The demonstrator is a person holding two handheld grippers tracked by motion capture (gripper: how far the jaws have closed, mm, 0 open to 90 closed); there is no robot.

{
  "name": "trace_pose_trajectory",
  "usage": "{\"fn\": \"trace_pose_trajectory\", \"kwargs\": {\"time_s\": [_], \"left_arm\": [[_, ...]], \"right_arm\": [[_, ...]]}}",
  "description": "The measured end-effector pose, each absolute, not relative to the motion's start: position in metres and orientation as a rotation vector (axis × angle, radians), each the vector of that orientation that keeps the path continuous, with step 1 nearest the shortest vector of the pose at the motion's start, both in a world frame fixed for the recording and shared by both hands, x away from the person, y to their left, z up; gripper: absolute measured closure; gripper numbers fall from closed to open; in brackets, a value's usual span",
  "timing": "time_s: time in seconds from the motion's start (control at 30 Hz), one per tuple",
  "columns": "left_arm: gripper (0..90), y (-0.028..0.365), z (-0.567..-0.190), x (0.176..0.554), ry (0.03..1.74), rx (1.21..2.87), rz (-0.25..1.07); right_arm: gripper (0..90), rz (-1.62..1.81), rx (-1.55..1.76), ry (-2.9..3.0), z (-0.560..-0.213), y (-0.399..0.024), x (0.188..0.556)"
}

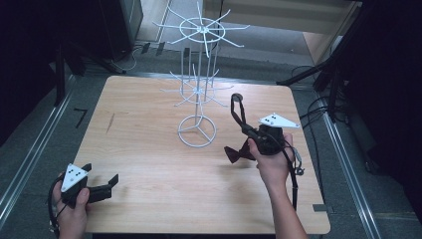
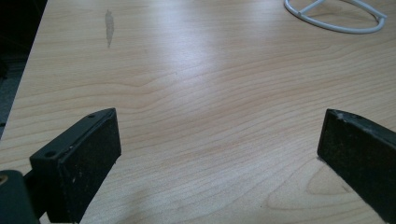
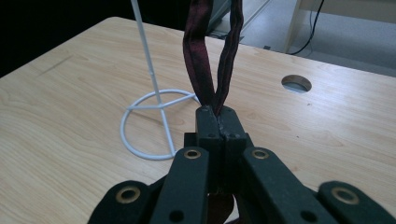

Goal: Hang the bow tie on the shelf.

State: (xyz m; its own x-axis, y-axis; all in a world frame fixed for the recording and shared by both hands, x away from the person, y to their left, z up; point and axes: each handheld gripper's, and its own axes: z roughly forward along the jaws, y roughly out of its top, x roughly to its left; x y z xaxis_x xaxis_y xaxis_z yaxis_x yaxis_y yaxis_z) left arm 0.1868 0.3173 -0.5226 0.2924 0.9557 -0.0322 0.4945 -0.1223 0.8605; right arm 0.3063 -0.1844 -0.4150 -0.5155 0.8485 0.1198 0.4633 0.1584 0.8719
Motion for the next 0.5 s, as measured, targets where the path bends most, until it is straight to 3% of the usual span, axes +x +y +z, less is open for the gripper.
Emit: {"fn": "trace_pose_trajectory", "kwargs": {"time_s": [0.5], "left_arm": [[0.2, 0.317, -0.523, 0.187, 1.318, 1.757, 0.72]], "right_arm": [[90.0, 1.361, 1.189, 2.064, -0.4, -0.189, 0.286]]}}
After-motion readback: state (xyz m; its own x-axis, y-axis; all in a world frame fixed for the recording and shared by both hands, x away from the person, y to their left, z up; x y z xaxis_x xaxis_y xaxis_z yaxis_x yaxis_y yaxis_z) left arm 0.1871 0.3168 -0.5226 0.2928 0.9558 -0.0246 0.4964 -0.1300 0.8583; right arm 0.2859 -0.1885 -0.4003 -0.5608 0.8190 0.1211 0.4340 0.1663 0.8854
